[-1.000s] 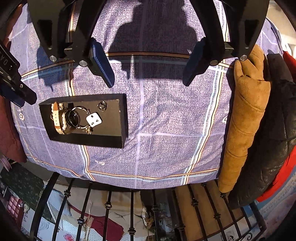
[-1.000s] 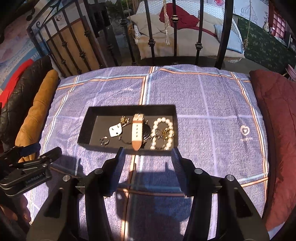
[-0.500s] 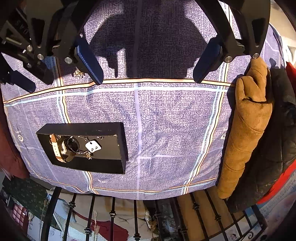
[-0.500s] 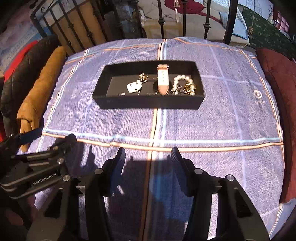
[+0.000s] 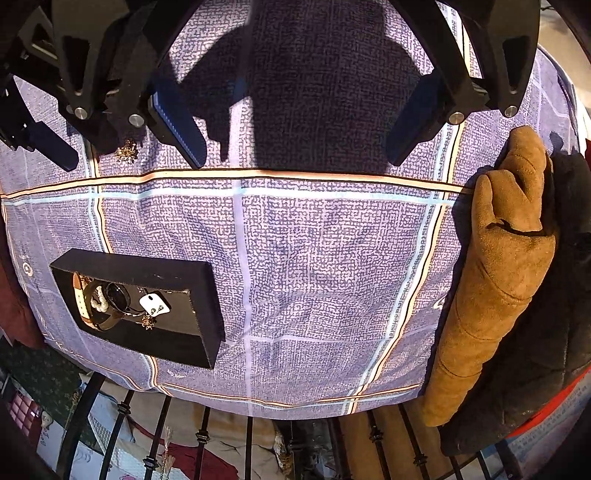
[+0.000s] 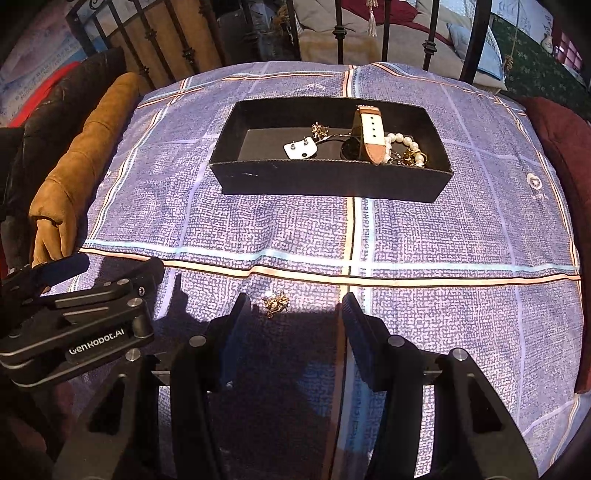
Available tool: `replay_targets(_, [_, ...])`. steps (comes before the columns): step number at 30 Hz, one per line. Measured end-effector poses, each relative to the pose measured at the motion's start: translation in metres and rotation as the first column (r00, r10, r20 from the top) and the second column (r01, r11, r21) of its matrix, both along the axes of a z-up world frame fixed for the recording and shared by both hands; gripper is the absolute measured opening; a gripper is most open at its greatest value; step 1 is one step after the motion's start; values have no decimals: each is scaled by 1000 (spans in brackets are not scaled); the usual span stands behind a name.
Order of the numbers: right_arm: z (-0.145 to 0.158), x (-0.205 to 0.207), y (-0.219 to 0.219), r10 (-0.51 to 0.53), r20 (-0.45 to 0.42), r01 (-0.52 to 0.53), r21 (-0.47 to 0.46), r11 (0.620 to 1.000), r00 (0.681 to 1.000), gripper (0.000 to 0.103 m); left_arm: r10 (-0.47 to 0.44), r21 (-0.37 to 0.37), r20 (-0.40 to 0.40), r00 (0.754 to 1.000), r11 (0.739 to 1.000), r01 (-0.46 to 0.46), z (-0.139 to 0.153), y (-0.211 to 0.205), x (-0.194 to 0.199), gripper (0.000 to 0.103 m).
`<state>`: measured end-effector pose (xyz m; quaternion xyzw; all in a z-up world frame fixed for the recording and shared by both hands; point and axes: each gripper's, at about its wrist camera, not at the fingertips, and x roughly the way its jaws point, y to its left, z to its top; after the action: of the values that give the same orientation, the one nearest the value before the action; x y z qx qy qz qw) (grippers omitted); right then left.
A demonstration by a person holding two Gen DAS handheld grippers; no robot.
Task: Organize jewelry
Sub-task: 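Reach the right gripper down to the gold brooch on the cloth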
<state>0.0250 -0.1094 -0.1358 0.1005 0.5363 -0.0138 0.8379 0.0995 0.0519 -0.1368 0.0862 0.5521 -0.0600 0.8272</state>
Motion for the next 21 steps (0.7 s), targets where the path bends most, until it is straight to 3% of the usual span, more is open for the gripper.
replay_targets(9, [-14,7,16,14,-28,-15,-19,1000,1000,50,-1,24,2,1000,1000,1,-13,17,3,95])
replay_targets(21, [-19,4,12,-1,-45,0,-24,1000,999,50,-2,3,-14,1000,1000,2,-17,17,2,95])
